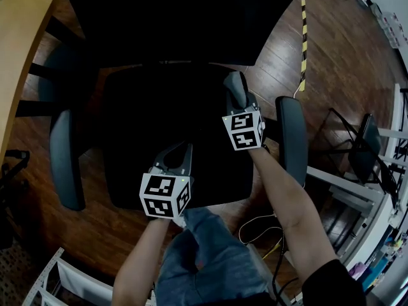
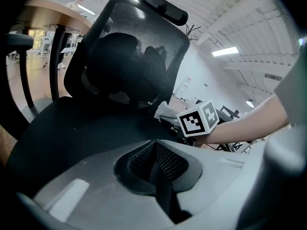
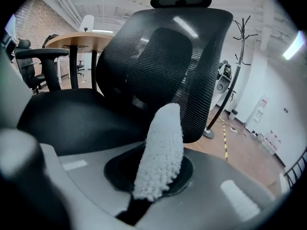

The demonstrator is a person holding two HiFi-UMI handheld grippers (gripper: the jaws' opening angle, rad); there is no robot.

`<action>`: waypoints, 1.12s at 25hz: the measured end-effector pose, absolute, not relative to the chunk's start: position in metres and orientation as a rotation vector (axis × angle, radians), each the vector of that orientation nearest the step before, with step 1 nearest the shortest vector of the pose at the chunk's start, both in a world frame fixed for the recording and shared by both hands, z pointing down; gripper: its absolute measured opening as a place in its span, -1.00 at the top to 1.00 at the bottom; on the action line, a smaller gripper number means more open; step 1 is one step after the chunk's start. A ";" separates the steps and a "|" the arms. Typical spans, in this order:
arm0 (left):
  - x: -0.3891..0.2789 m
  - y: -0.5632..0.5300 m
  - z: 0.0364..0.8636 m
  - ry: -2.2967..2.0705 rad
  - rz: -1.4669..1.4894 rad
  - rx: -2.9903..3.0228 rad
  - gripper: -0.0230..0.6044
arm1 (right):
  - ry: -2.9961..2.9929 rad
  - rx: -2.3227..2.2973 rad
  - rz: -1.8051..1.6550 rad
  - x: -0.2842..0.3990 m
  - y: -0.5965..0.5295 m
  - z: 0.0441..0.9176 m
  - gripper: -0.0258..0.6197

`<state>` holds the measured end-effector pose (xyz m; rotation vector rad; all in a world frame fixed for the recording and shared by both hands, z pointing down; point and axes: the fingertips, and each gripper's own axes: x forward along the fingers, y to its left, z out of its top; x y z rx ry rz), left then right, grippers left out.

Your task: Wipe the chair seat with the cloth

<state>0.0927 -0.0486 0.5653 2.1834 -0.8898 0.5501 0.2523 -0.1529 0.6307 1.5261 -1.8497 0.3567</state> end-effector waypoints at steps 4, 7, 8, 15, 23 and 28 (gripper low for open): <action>0.094 -0.039 0.561 -0.876 0.545 2.203 0.92 | -1.856 1.516 0.369 0.245 -0.134 0.632 0.90; 0.091 -0.028 0.561 -0.861 0.553 2.218 0.92 | -1.861 1.511 0.372 0.236 -0.119 0.634 0.90; 0.090 -0.024 0.561 -0.859 0.556 2.220 0.92 | -1.866 1.513 0.373 0.234 -0.114 0.633 0.90; 0.088 0.003 0.556 -0.853 0.572 2.239 0.92 | -1.884 1.521 0.392 0.225 -0.070 0.624 0.90; 0.093 0.034 0.550 -0.824 0.585 2.275 0.92 | -1.911 1.560 0.438 0.213 -0.012 0.615 0.90; 0.096 0.054 0.546 -0.812 0.592 2.297 0.92 | -1.915 1.577 0.451 0.211 0.026 0.613 0.90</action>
